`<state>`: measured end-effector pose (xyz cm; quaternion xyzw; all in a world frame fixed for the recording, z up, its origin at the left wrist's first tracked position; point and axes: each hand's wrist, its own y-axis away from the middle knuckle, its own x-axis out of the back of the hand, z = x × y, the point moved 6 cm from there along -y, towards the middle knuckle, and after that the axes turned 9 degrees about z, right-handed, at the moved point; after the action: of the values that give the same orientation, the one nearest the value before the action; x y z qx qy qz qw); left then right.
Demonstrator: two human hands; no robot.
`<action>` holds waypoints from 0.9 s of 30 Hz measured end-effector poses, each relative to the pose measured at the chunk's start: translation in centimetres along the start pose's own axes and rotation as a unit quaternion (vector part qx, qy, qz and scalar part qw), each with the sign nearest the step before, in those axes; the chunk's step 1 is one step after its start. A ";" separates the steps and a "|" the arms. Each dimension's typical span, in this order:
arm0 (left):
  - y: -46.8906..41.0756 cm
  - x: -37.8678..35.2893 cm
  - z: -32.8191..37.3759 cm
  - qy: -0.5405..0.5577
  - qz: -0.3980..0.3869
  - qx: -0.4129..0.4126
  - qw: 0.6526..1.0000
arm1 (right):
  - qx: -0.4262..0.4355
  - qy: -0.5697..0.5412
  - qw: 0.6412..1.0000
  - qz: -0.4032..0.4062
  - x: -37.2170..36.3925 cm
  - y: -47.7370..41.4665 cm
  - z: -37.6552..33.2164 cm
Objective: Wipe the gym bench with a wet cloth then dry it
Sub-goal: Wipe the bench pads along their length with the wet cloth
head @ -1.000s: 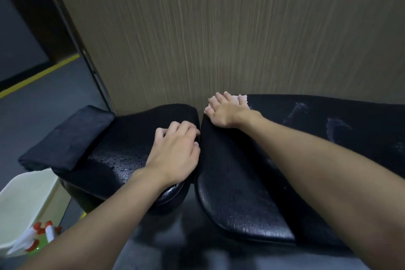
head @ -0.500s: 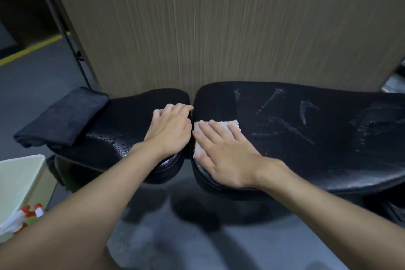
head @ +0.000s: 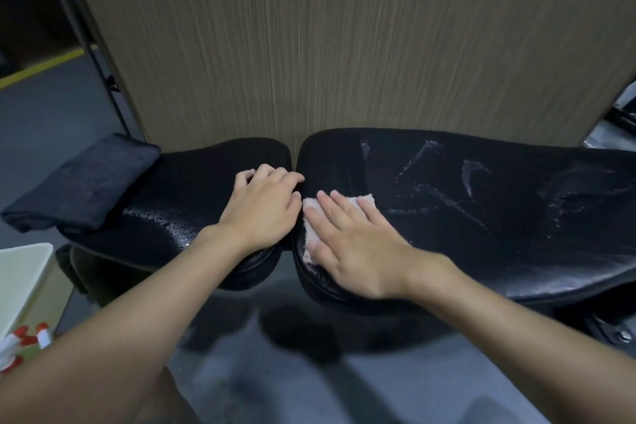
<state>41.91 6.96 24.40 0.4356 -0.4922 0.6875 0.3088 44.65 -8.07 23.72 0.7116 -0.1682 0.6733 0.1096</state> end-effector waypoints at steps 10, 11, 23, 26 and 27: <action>-0.1 -0.5 0.2 -0.040 0.001 -0.013 0.999 | -0.125 -0.042 0.991 0.004 0.1 -13.2 10.3; -0.1 -0.5 0.3 -0.043 0.001 -0.015 0.999 | -0.140 -0.044 0.989 0.008 0.1 -14.5 11.4; -0.3 -0.4 0.4 -0.037 -0.004 -0.011 0.999 | -0.184 -0.030 0.983 0.004 -0.4 -15.9 13.0; -0.2 -0.3 0.5 -0.032 -0.005 -0.008 0.999 | -0.147 -0.037 0.988 -0.008 -0.4 -12.2 10.3; -0.2 -0.3 0.4 -0.033 -0.007 -0.007 0.999 | -0.136 -0.036 0.990 -0.012 -0.3 -10.6 9.1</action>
<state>42.33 6.60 24.28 0.4592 -0.5041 0.6668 0.3005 57.18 -1.77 23.56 0.7160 -0.2537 0.6165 0.2072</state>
